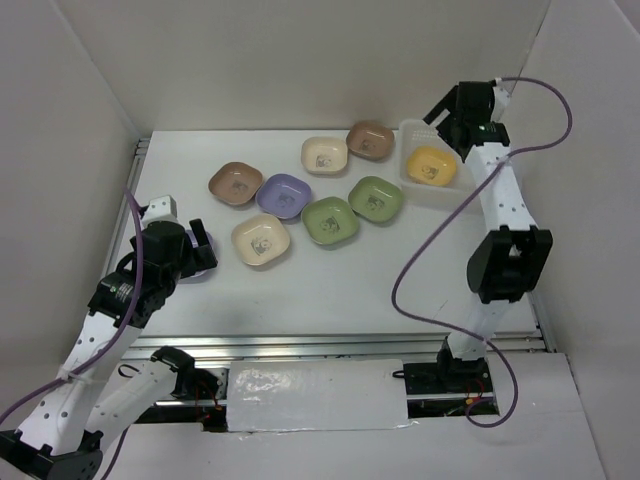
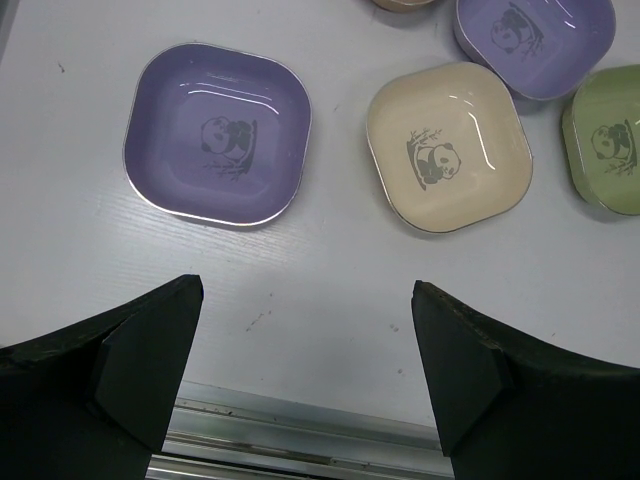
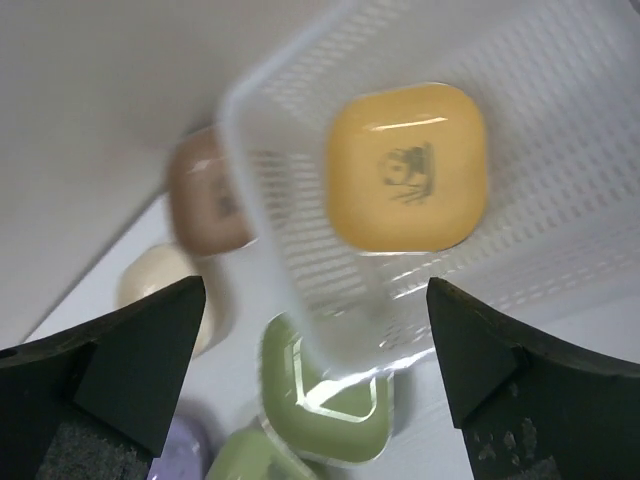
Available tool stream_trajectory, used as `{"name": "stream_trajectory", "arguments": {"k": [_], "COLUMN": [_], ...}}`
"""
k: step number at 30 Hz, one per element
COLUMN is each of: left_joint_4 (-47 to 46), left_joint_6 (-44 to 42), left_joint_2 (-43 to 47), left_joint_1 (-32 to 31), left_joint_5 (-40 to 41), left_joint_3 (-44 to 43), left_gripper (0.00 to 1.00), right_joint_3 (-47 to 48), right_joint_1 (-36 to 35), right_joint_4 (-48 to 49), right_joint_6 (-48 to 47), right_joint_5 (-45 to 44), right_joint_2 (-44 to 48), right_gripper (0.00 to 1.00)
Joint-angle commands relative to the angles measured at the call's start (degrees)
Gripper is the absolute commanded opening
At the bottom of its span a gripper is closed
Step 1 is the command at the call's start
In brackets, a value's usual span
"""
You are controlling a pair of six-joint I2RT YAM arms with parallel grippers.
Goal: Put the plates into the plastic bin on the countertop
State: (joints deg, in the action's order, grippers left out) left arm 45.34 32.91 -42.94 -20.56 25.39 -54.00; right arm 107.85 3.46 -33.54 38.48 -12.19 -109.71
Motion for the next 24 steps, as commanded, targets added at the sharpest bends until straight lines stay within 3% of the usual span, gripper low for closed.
{"name": "stream_trajectory", "arguments": {"k": [1,5,10,12,16,24], "left_joint_4": [-1.75,-1.84,-2.19,-2.19,-2.54,-2.72], "left_joint_6": [-1.53,-1.62,-1.97,-2.06,-2.23,-2.41], "left_joint_2": [0.13,0.05,-0.04,0.31,1.19,1.8], "left_joint_1": [0.17,0.25,0.17,0.25,0.25,0.25], "left_joint_5": [-0.51,-0.69,-1.65,-1.74,-2.18,-2.71], "left_joint_3": [-0.06,0.03,0.03,0.03,0.3,0.39], "left_gripper": [0.99,0.99,0.99,0.99,0.99,0.99], "right_joint_3": [-3.68,-22.61,-39.09,-40.79,-38.16,-34.21], "right_joint_1": [-6.53,-14.95,-20.6,-22.96,-24.82,-25.96], "right_joint_4": [-1.78,0.3,12.42,16.47,15.17,14.12], "right_joint_6": [-5.78,-5.52,-2.88,-5.5,-6.84,-4.38], "right_joint_5": [-4.43,0.67,4.17,7.95,8.93,7.0], "right_joint_2": [9.59,17.75,20.33,19.1,12.35,3.99], "right_gripper": [1.0,1.0,0.97,0.96,0.95,0.89]}}
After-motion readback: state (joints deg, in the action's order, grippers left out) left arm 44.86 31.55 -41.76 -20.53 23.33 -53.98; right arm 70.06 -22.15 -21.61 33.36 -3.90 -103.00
